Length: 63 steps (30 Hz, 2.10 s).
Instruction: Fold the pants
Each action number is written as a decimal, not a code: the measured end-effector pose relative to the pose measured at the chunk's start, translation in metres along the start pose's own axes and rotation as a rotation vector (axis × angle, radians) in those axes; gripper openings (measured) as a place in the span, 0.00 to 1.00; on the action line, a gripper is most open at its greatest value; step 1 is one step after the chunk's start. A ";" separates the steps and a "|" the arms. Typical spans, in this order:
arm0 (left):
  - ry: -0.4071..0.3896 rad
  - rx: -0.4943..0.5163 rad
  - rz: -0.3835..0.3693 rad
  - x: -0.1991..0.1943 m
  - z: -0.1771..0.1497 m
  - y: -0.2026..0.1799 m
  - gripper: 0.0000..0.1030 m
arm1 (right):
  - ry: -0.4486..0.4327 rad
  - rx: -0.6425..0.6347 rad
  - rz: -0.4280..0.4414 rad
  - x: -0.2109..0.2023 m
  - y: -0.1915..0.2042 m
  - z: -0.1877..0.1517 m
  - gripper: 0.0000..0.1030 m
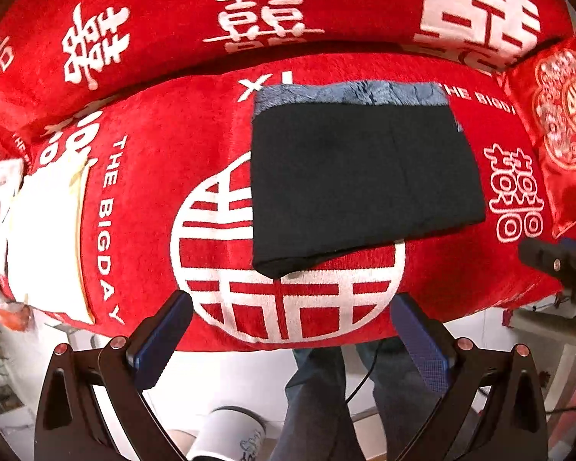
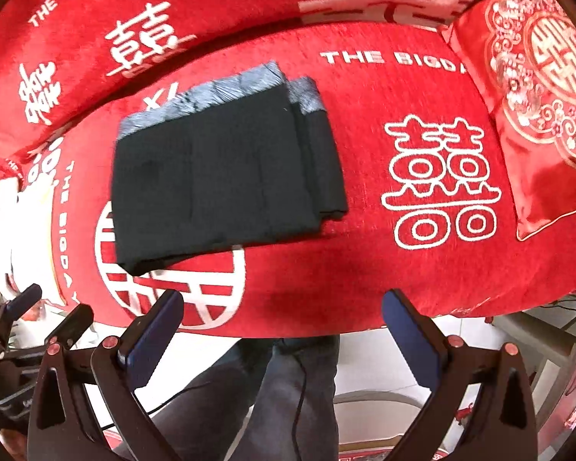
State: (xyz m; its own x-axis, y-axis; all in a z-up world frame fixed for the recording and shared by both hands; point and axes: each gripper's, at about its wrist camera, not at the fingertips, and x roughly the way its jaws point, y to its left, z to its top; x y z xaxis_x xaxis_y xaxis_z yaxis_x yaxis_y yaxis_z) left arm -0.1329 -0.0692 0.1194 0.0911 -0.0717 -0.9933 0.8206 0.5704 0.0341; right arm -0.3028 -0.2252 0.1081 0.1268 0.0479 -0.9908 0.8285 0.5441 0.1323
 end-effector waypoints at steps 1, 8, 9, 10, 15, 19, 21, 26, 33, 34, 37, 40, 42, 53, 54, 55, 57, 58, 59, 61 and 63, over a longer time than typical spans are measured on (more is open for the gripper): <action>-0.003 -0.005 0.004 -0.003 0.001 0.002 1.00 | -0.005 -0.006 -0.004 -0.004 0.003 0.000 1.00; -0.035 -0.012 0.031 -0.018 0.004 0.011 1.00 | -0.028 -0.047 -0.025 -0.021 0.018 0.003 1.00; -0.035 -0.014 0.030 -0.019 0.004 0.011 1.00 | -0.030 -0.050 -0.025 -0.023 0.021 0.003 1.00; -0.035 -0.015 0.026 -0.020 0.004 0.012 1.00 | -0.031 -0.054 -0.024 -0.024 0.024 0.004 1.00; -0.034 -0.015 0.025 -0.024 0.004 0.013 1.00 | -0.032 -0.083 -0.025 -0.028 0.037 0.006 1.00; -0.043 -0.012 0.028 -0.027 0.005 0.015 1.00 | -0.032 -0.089 -0.027 -0.030 0.042 0.007 1.00; -0.045 -0.012 0.026 -0.028 0.005 0.016 1.00 | -0.035 -0.093 -0.033 -0.031 0.044 0.007 1.00; -0.044 -0.003 0.032 -0.028 0.006 0.018 1.00 | -0.037 -0.096 -0.037 -0.032 0.047 0.007 1.00; -0.039 -0.018 0.032 -0.028 0.006 0.015 1.00 | -0.039 -0.103 -0.040 -0.033 0.049 0.008 1.00; -0.040 -0.020 0.032 -0.028 0.007 0.015 1.00 | -0.040 -0.104 -0.041 -0.033 0.050 0.008 1.00; -0.043 -0.018 0.036 -0.028 0.007 0.016 1.00 | -0.040 -0.104 -0.043 -0.032 0.050 0.008 1.00; -0.043 -0.020 0.037 -0.028 0.007 0.015 1.00 | -0.040 -0.104 -0.044 -0.032 0.051 0.007 1.00; -0.039 -0.022 0.036 -0.028 0.007 0.015 1.00 | -0.038 -0.107 -0.047 -0.032 0.051 0.008 1.00; -0.051 0.004 0.062 -0.026 0.009 0.011 1.00 | -0.034 -0.124 -0.071 -0.029 0.051 0.011 1.00; -0.052 0.009 0.067 -0.026 0.009 0.011 1.00 | -0.034 -0.126 -0.074 -0.029 0.051 0.011 1.00; -0.052 0.017 0.071 -0.026 0.010 0.011 1.00 | -0.033 -0.128 -0.077 -0.028 0.051 0.011 1.00; -0.049 0.022 0.073 -0.024 0.010 0.010 1.00 | -0.033 -0.136 -0.085 -0.027 0.052 0.012 1.00; -0.048 0.023 0.071 -0.024 0.010 0.010 1.00 | -0.032 -0.139 -0.088 -0.027 0.053 0.012 1.00; -0.046 0.024 0.070 -0.023 0.010 0.010 1.00 | -0.031 -0.142 -0.089 -0.026 0.053 0.012 1.00; -0.044 0.026 0.065 -0.022 0.011 0.010 1.00 | -0.029 -0.144 -0.088 -0.026 0.054 0.012 1.00; -0.040 0.026 0.061 -0.022 0.011 0.009 1.00 | -0.027 -0.146 -0.088 -0.025 0.055 0.012 1.00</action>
State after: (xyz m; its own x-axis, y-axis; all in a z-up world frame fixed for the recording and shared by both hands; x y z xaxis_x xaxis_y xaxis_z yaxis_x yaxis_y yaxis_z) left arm -0.1215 -0.0711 0.1425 0.1635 -0.0709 -0.9840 0.8270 0.5537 0.0975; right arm -0.2538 -0.2068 0.1406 0.0732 -0.0270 -0.9970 0.7491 0.6614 0.0371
